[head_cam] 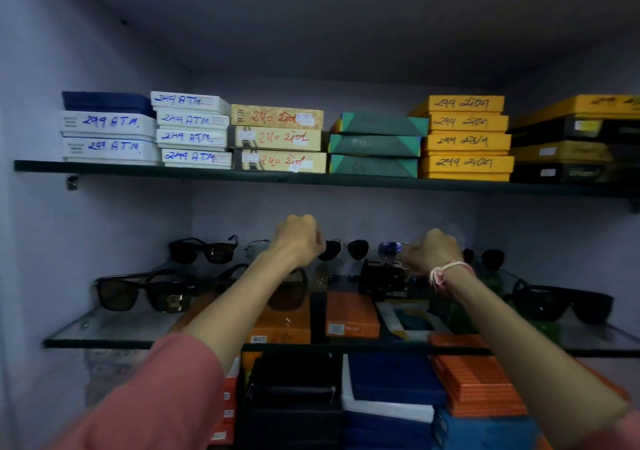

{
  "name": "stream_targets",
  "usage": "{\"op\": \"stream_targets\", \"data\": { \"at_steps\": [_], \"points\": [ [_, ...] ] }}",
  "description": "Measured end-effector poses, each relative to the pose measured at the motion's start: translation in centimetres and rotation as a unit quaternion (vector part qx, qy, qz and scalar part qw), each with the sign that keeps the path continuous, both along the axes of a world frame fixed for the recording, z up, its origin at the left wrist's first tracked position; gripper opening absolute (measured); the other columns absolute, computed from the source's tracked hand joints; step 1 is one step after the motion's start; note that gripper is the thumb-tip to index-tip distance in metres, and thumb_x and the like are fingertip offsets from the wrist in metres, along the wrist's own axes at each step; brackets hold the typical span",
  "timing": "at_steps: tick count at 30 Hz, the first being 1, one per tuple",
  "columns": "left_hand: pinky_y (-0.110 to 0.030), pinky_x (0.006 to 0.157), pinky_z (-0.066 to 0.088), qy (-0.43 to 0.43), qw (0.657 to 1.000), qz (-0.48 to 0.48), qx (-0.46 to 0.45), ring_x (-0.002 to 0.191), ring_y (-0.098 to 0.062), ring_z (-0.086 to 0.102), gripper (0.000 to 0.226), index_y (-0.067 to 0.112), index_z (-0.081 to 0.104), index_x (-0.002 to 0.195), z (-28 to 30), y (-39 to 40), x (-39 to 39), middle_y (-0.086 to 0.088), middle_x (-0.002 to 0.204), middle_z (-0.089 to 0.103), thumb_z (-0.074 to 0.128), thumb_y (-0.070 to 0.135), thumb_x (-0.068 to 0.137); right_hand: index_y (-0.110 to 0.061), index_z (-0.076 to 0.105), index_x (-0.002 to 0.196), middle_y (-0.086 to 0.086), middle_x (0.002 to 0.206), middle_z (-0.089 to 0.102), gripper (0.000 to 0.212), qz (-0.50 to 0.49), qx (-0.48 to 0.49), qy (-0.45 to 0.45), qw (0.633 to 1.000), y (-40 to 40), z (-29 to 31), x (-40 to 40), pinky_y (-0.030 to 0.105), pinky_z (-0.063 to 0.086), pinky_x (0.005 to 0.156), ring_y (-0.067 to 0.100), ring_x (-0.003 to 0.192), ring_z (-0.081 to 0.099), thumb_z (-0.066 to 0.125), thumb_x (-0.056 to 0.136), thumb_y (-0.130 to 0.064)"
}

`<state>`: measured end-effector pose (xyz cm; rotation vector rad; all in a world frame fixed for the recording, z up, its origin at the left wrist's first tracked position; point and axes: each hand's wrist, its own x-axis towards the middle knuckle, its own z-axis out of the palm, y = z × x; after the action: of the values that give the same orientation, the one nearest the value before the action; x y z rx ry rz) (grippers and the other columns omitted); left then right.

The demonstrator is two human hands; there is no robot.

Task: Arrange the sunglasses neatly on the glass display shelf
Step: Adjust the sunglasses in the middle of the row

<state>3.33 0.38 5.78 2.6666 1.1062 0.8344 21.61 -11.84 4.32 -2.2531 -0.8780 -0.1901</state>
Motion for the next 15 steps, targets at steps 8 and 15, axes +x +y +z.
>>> {"op": "stream_targets", "data": {
  "at_steps": [8,15],
  "points": [
    [-0.04,0.085,0.057,0.085,0.996,-0.001,-0.011,0.098,-0.03,0.068,0.019,0.005,0.074,0.099,-2.1,-0.8,6.0,-0.014,0.107,0.073,0.059,0.007,0.089,-0.014,0.044,0.053,0.003,0.057,0.049,0.053,0.105,-0.097,-0.033,0.989,2.8,-2.4,-1.6,0.024,0.036,0.048,0.018,0.052,0.049,0.066,0.075,-0.058],
    [-0.042,0.092,0.054,0.072,0.997,0.016,0.029,0.104,-0.031,0.065,0.023,0.009,0.071,0.108,-2.8,-0.9,5.5,-0.014,0.114,0.07,0.06,0.006,0.088,-0.01,0.058,0.074,0.011,0.086,0.063,0.031,0.124,-0.081,-0.003,0.989,2.5,-3.2,-2.3,0.032,0.051,0.067,0.027,0.078,0.061,0.071,0.074,-0.039]
  ]
}}
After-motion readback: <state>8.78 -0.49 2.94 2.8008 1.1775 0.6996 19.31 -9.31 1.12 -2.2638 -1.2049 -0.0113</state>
